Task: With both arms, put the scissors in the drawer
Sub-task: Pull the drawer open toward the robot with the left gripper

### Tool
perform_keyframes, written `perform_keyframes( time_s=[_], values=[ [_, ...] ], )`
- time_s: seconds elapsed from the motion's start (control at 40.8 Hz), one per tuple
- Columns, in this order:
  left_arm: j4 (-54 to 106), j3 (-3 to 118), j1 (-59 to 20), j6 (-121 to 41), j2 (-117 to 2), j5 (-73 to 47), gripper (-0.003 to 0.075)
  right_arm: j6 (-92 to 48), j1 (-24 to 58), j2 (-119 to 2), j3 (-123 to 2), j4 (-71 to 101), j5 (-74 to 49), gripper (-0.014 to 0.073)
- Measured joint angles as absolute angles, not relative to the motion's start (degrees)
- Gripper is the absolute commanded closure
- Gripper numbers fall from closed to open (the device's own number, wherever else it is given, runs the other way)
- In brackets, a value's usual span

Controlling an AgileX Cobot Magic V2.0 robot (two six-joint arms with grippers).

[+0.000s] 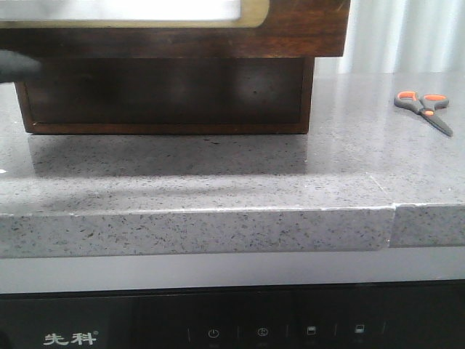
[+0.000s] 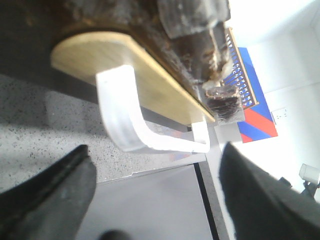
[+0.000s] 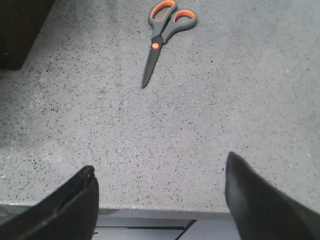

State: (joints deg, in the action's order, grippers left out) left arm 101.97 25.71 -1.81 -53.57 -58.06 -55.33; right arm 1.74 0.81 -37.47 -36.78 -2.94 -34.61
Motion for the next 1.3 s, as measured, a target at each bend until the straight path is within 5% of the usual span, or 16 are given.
perform_keyframes(
  time_s=[0.441, 0.809, 1.054, 1.3],
  values=[
    [90.56, 24.11, -1.81, -47.85, -40.96, -55.91, 0.0176, 1.74, 0.81, -37.47, -36.78, -2.94, -34.61, 0.0044],
    [48.30, 46.06, -1.81, -26.03, -35.84, -54.53, 0.0176, 1.74, 0.81, -37.47, -36.78, -3.16, -34.61, 0.0044],
    [34.98, 56.14, -2.19, -23.94, -36.33, -53.91, 0.0176, 1.74, 0.81, -37.47, -36.78, -3.38, -34.61, 0.0044],
    [28.27, 56.72, -17.24, -23.53, -36.33, -51.65, 0.0176, 1.74, 0.81, -37.47, -36.78, -3.48, -34.61, 0.0044]
  ],
)
